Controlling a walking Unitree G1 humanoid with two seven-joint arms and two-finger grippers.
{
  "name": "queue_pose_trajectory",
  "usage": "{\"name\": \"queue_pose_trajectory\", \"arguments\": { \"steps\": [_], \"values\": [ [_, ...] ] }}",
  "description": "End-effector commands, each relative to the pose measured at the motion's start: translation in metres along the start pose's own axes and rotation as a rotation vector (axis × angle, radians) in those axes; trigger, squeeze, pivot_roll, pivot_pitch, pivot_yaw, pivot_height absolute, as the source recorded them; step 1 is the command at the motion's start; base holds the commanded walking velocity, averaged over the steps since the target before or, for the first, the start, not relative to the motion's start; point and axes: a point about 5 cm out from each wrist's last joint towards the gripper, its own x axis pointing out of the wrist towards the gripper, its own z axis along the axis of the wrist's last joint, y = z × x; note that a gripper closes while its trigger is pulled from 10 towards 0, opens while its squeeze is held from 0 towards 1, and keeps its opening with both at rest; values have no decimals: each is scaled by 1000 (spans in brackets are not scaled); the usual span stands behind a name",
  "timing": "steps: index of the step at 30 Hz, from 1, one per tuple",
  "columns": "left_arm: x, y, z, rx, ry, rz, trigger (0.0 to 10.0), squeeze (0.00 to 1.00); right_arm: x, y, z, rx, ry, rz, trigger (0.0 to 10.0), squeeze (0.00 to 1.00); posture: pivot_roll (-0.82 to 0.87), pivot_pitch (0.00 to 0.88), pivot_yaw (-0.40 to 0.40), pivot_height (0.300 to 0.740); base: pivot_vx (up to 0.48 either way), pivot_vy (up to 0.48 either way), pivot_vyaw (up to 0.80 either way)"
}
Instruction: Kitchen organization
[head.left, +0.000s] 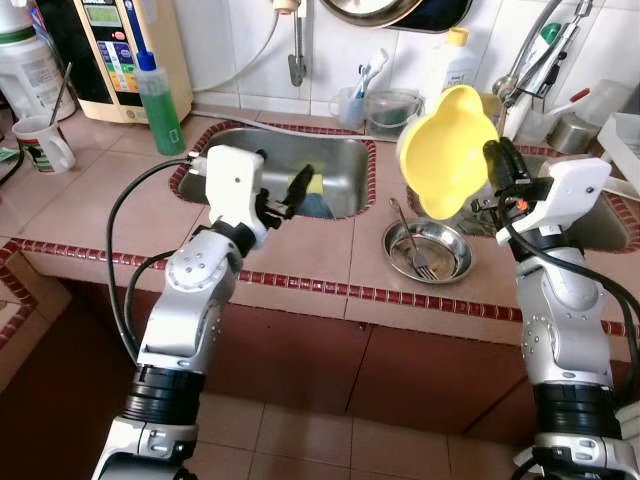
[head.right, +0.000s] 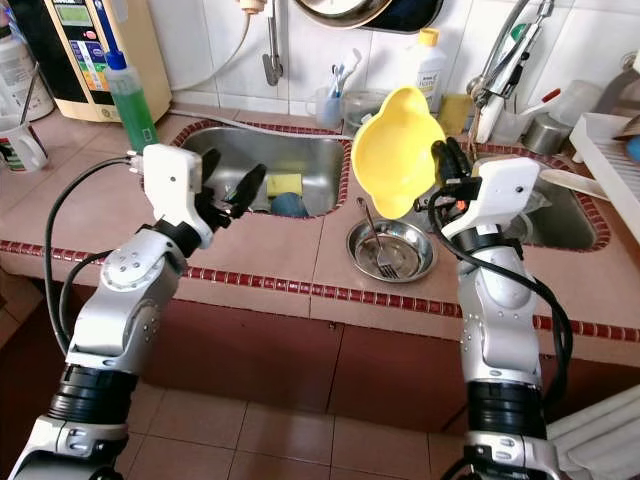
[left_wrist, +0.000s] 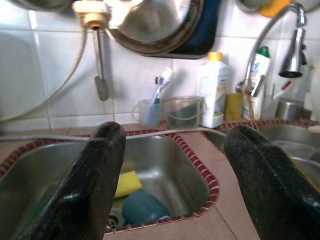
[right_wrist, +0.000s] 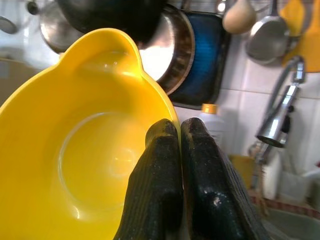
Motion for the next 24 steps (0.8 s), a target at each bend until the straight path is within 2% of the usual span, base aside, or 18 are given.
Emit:
{"name": "queue_pose_trajectory", "arguments": {
  "steps": [1,9,20,24],
  "values": [
    [2,4,1,-22,-1,6,10000,0,1,3,8,-14,-31,-8,10000,0,-6,0,13,740,0,0,0],
    [2,10,1,-67,-13,30,10000,0,0,18,7,-24,-15,-2,10000,0,-7,0,5,740,0,0,0],
    [-1,10,-3,-72,-4,28,10000,0,1,20,6,-36,3,6,10000,0,-1,0,-12,740,0,0,0],
    [-2,10,-4,-76,1,30,10000,0,1,22,5,-35,9,12,10000,0,-1,0,-15,740,0,292,0]
  ]
}}
